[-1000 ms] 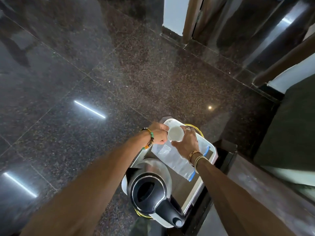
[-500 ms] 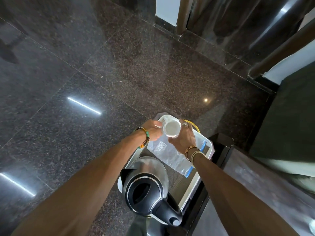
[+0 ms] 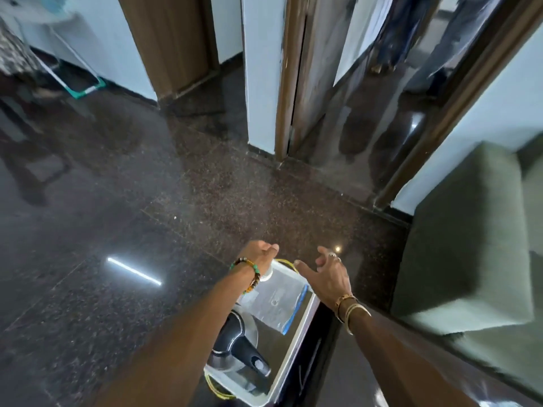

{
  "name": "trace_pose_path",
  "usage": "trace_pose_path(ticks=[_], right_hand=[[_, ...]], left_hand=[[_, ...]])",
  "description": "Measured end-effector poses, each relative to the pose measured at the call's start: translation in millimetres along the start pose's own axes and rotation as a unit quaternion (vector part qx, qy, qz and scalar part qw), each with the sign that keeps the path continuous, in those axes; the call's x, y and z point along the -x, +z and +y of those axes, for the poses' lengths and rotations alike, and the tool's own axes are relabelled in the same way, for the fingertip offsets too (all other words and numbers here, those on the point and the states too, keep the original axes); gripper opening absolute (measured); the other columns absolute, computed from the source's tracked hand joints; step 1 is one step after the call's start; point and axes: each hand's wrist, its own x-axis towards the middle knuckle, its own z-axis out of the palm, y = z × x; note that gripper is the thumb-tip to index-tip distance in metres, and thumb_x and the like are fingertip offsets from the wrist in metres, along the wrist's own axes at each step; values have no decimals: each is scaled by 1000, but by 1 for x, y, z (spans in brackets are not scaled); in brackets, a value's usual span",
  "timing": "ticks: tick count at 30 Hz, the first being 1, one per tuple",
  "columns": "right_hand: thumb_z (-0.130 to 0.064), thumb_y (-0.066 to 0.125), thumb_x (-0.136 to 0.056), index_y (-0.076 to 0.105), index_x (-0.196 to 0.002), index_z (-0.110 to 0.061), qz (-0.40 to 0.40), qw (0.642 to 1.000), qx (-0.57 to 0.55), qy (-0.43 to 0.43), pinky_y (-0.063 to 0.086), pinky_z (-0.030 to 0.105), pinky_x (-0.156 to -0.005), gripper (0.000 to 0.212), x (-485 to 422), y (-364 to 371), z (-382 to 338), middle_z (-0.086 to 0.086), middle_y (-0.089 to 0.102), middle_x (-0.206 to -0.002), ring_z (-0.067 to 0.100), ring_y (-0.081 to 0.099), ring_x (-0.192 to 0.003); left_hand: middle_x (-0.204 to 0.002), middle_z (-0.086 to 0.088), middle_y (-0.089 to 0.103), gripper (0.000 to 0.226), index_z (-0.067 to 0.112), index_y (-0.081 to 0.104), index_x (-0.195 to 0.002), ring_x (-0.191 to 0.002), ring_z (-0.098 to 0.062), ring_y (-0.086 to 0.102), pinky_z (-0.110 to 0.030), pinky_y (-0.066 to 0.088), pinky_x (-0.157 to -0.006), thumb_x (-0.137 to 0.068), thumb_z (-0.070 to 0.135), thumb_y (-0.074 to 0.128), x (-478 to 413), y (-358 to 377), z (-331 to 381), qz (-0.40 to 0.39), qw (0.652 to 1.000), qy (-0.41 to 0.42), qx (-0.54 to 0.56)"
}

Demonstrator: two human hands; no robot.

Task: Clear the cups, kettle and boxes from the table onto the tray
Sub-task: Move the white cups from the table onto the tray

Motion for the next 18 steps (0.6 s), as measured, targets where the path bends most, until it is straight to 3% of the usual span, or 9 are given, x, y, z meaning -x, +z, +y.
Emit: trace_pose_path(ticks=[3, 5, 7, 10, 14, 18], right_hand=[[-68, 68, -70, 45, -142, -20, 25, 999, -11, -24, 51, 32, -89, 89, 30, -52, 0, -7, 62, -104, 14, 62, -99], [-68, 68, -72, 42, -144, -19, 42, 998, -14, -35, 51, 35, -90, 90, 45, -83, 4, -8, 61, -100, 14, 62, -98], [-69, 66, -73, 42, -144, -18, 68, 997, -21, -40, 51, 36, -90, 90, 59, -116, 9, -9, 61, -98, 15, 62, -98], [-72, 63, -73, 44, -142, -19, 113, 992, -25, -43, 50, 33, -88, 89, 78, -161, 14, -9, 62, -98, 15, 62, -97], [-73, 62, -72, 49, -139, -21, 169, 985, -27, -28, 49, 30, -88, 86, 108, -205, 26, -9, 63, -99, 17, 63, -99], [-75, 60, -72, 52, -136, -20, 218, 975, -36, 24, 46, 28, -86, 84, 152, -220, 59, -7, 64, -100, 17, 63, -100]], left_hand=[[-100, -20, 72, 46, 3, 68, -96, -94, -35, 68, -43, 55, -84, -91, 46, 54, 43, 15, 40, 2, 999, 38, 31], [-99, -28, 68, 47, 1, 64, -85, -81, -37, 65, -40, 47, -70, -93, 46, 51, 65, 24, 69, -4, 997, 67, 33], [-98, -28, 68, 46, 5, 63, -81, -77, -34, 63, -41, 44, -67, -94, 47, 50, 90, 33, 98, 3, 995, 100, 28], [-92, -19, 72, 45, 7, 65, -76, -88, -36, 69, -43, 56, -78, -91, 48, 53, 121, 44, 136, 26, 990, 140, 19], [-92, -17, 73, 50, 4, 69, -80, -90, -35, 69, -49, 56, -81, -87, 51, 51, 150, 63, 166, 22, 981, 194, -17], [-96, -18, 73, 45, 11, 65, -72, -95, -37, 68, -50, 55, -86, -82, 53, 53, 172, 99, 161, -45, 979, 196, -26]])
